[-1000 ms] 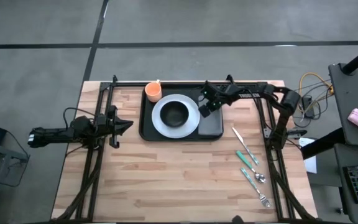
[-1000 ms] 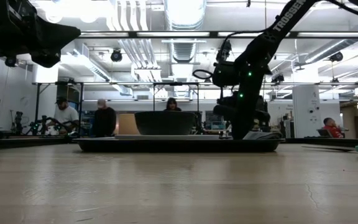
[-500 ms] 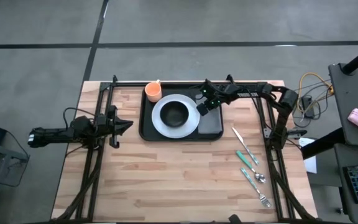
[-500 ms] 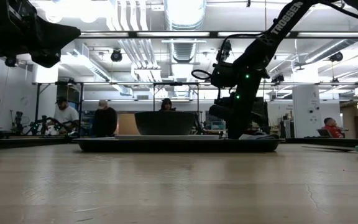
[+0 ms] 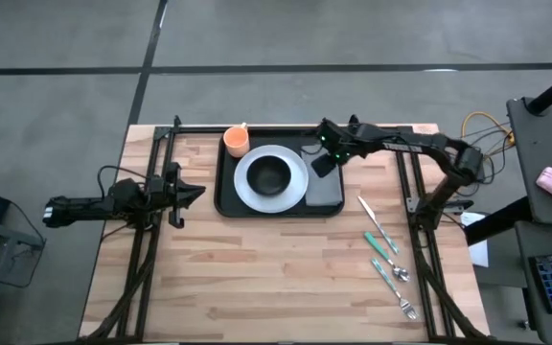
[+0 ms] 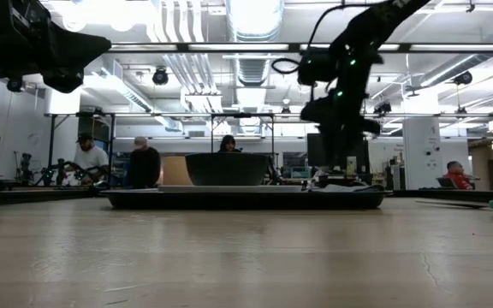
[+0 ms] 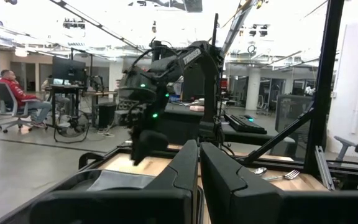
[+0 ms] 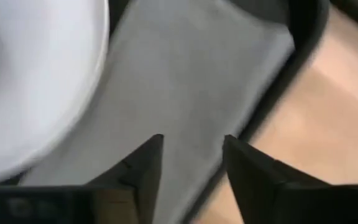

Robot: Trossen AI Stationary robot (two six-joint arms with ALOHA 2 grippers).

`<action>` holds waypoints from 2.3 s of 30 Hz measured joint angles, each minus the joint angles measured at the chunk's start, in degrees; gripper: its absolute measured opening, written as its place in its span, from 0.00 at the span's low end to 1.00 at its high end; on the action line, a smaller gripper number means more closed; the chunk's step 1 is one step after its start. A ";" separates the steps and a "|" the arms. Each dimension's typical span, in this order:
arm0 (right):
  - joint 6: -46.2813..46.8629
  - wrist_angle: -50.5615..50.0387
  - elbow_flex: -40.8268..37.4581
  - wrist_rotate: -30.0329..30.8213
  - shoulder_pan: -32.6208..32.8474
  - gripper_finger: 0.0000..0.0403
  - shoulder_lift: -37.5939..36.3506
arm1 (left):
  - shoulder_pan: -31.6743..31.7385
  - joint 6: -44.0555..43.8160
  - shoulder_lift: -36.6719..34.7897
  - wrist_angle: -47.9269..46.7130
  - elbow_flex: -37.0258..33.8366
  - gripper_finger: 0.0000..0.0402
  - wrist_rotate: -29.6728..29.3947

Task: Set up tray
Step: Put the green patterned knife on the gray napkin

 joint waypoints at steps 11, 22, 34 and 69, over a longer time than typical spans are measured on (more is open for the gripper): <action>12.92 -10.11 -11.89 -4.74 9.64 0.55 -19.42 | 0.01 0.00 0.01 0.00 0.00 0.00 0.02; 34.68 -17.48 -23.73 -10.13 27.24 0.53 -31.64 | 0.01 0.00 0.00 -0.02 0.00 0.00 0.02; 49.77 -17.14 -32.47 -13.55 36.28 0.53 -31.60 | 0.02 0.00 0.01 -0.02 0.00 0.00 0.01; 52.32 -4.92 -42.66 -10.75 36.21 0.10 -31.56 | 0.00 0.02 0.02 -0.02 0.00 0.00 0.00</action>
